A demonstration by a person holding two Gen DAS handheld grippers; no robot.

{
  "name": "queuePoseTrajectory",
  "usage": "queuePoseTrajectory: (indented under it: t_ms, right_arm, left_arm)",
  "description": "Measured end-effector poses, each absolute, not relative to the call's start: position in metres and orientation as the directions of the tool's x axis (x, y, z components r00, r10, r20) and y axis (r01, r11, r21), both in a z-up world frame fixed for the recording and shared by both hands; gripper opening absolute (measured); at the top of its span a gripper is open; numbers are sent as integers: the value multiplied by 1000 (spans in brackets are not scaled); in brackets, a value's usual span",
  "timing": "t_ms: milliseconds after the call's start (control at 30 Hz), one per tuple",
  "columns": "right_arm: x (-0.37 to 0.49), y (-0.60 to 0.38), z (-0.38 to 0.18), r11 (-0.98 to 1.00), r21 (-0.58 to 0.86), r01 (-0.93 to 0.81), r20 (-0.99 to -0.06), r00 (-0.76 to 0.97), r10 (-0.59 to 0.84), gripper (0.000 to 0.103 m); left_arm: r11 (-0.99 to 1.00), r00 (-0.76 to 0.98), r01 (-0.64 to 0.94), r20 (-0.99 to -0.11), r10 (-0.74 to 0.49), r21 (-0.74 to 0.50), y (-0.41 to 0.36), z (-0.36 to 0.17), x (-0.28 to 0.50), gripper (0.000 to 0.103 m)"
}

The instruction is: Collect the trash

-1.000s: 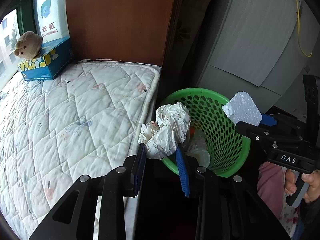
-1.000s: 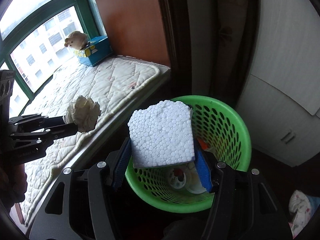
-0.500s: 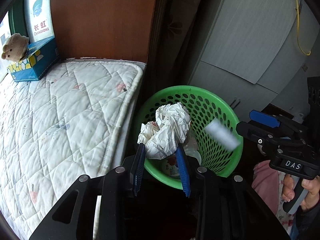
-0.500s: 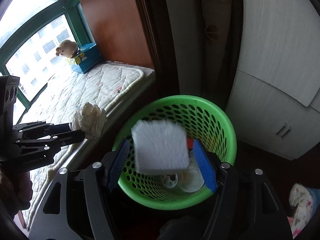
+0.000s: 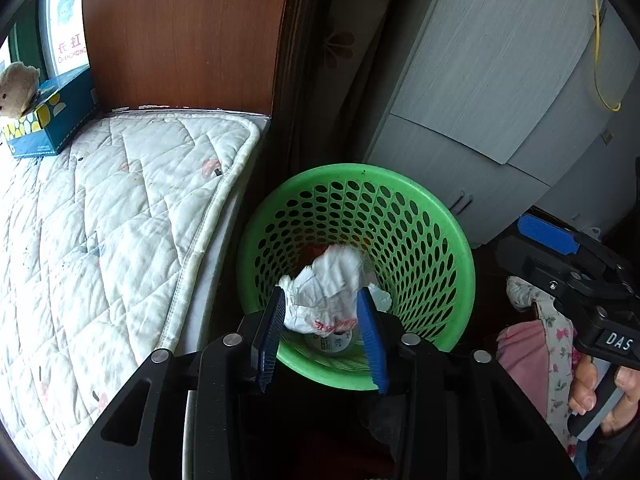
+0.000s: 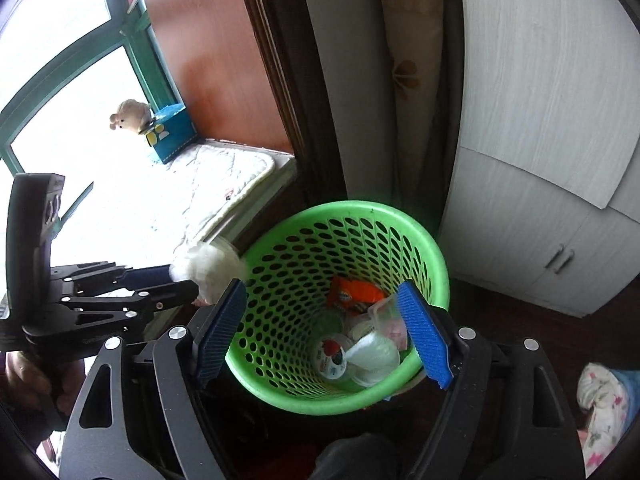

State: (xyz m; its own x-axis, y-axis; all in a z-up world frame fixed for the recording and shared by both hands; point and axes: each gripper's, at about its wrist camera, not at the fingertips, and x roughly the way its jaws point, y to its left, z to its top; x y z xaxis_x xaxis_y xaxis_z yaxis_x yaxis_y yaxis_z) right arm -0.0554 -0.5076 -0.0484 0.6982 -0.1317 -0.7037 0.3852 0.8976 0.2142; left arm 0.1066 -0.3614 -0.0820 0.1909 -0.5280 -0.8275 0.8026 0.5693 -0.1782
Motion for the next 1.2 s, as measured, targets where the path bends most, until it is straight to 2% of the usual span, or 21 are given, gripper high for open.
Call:
queuePoseTrajectory:
  t_ms: [167,233,300,367,400,867,1200]
  right_arm:
    - [-58,-504,-44,899,222,377,-693,710,-126,80]
    - [-58,-502,-43,901,226,371,-690,714,-121,80]
    - [-58,-499,-41,903,230,364,-686,719,-115,80]
    - [-57,-495,-39,905,235,355,-682,724,-107,82]
    - [-57,-493,-37,906,236,351,-678,727,-105,82]
    - [-38,-451,-15,930,253,268,-639,768,-48,91]
    - [-21,-417,-2,942,255,217,-621,784,-13,96]
  left_arm:
    - [575,195,796,-821,-537,-188,-360,-81,107,50]
    - [580,196,792,-821,-537,-190,-358,-81,107,50]
    - [587,204,786,-817,-540,-192,-353,-78,108,56]
    - [595,216,781,-813,-541,-188,-348,-76,109,56]
    - [601,224,777,-811,-540,-186,-345,-74,109,61]
    - [738,427,668,-762,-487,-97,-269,-38,126,86]
    - [818,563,575,-714,-415,-22,-215,-12,135,93]
